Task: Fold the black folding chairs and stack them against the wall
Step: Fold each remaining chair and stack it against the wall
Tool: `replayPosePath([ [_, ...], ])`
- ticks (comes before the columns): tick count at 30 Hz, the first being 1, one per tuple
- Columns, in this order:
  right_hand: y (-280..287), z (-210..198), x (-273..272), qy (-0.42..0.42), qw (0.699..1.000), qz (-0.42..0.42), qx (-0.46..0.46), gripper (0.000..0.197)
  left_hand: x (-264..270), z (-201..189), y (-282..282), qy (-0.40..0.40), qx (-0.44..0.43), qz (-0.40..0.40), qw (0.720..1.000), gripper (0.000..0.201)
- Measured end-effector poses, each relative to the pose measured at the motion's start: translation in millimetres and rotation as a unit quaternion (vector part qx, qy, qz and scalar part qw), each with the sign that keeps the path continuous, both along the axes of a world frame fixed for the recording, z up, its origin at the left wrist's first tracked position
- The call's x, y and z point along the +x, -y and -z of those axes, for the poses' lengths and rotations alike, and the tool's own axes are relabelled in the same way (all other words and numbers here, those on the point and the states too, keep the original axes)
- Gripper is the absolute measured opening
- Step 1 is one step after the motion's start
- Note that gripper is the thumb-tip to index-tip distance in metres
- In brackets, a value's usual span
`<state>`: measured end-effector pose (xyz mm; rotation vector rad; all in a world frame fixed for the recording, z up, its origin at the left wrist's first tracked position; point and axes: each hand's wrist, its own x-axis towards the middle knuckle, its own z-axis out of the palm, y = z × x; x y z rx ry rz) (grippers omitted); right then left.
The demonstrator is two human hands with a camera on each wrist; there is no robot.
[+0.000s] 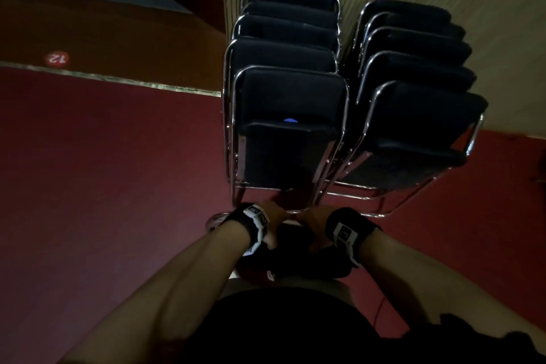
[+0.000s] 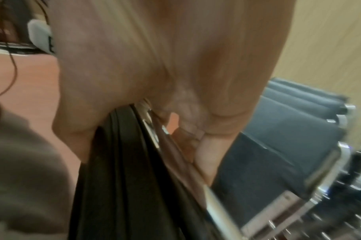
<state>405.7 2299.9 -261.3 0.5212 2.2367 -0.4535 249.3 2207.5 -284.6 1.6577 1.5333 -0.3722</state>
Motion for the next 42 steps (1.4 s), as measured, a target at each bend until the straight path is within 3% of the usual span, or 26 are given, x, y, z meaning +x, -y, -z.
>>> replayPosePath([
  [3,-35.2,1.2,-29.9,0.055,0.997,-0.057,-0.006,0.076,-15.6,5.0,-21.7,0.009,-0.007,-0.061,0.998,0.055],
  [5,-57.4,-5.9,-46.5,0.063,0.995,-0.076,0.011,0.070,-24.8,4.0,-33.6,0.021,-0.022,-0.091,0.995,0.045],
  [7,-91.2,-7.2,-58.1,0.049,0.994,-0.095,0.005,0.067,-35.1,3.0,-64.1,0.018,-0.034,-0.104,0.994,0.049],
  [10,-117.1,-5.8,-64.5,0.032,0.995,-0.093,-0.018,0.058,-45.5,-3.1,-95.0,0.018,-0.047,-0.098,0.994,0.060],
  [19,-198.5,6.2,-80.3,-0.037,0.995,-0.052,-0.075,0.044,-69.2,-14.5,-171.6,-0.051,-0.077,-0.076,0.993,0.065],
  [24,-224.1,32.6,-98.5,-0.139,0.989,-0.006,-0.042,0.045,-98.3,-14.2,-177.1,-0.173,0.075,-0.142,0.972,0.050],
  [26,-240.4,42.2,-104.6,-0.145,0.989,0.016,-0.011,0.057,-108.0,-9.8,-179.5,-0.183,0.123,-0.186,0.957,0.050],
  [28,-254.4,47.7,-119.9,-0.135,0.990,0.026,0.036,0.068,-123.0,-7.9,-176.2,-0.184,0.124,-0.204,0.953,0.066],
  [32,-281.3,50.7,-134.3,-0.081,0.990,0.065,0.091,0.063,-130.8,-1.2,-174.7,-0.132,0.085,-0.261,0.953,0.085],
  [36,-286.8,50.6,-149.6,-0.089,0.979,0.078,0.166,0.075,-129.5,0.4,-153.4,-0.073,0.049,-0.329,0.940,0.079],
  [42,-290.1,46.2,-167.4,-0.063,0.984,0.081,0.145,0.078,-140.1,-0.8,-120.6,-0.094,0.016,-0.368,0.925,0.053],
])
